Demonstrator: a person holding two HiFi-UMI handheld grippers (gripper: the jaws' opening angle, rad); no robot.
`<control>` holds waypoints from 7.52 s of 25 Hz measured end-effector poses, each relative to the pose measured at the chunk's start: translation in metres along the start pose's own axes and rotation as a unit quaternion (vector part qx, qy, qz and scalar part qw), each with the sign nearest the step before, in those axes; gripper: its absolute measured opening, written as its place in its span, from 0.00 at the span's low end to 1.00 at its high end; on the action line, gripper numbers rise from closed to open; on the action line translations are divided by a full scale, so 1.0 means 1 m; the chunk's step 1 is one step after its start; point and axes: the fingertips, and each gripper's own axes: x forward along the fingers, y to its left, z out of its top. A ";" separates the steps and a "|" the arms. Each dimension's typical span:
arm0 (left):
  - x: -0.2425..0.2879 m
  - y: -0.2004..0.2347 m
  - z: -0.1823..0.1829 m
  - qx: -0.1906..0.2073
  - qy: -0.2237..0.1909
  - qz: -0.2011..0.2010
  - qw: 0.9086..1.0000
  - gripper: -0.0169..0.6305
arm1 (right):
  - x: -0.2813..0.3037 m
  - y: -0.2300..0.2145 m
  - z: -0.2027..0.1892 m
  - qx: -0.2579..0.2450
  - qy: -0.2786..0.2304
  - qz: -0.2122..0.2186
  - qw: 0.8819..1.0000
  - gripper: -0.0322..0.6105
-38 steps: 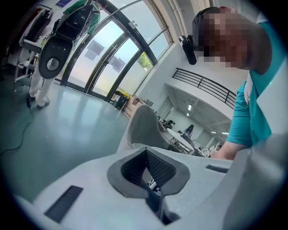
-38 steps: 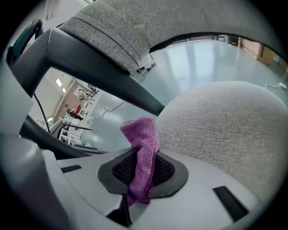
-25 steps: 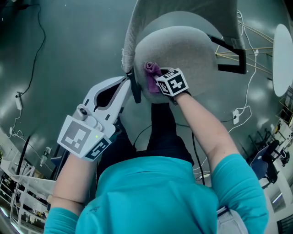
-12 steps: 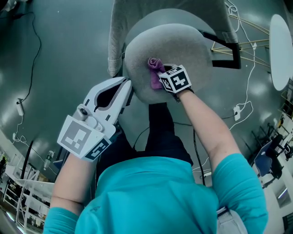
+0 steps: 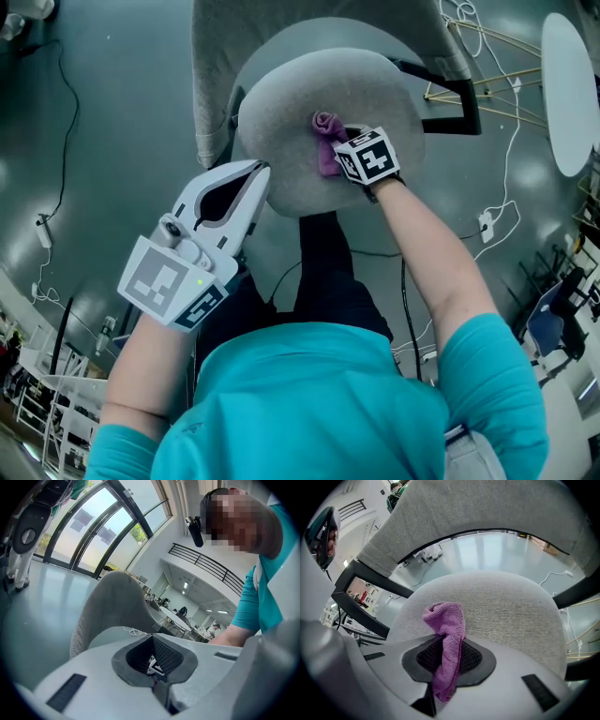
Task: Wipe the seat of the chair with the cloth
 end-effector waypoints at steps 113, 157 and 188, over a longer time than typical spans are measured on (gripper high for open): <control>-0.019 -0.042 -0.017 0.015 0.023 -0.025 0.999 0.03 | 0.002 0.107 -0.084 -0.004 0.008 0.047 0.999 0.14; 0.039 -0.072 -0.019 0.028 0.047 -0.059 0.997 0.03 | -0.078 -0.097 -0.117 -0.032 0.007 -0.079 0.996 0.14; 0.040 -0.066 -0.023 0.017 0.044 -0.057 0.997 0.03 | -0.132 -0.226 -0.224 0.043 0.117 -0.244 0.962 0.14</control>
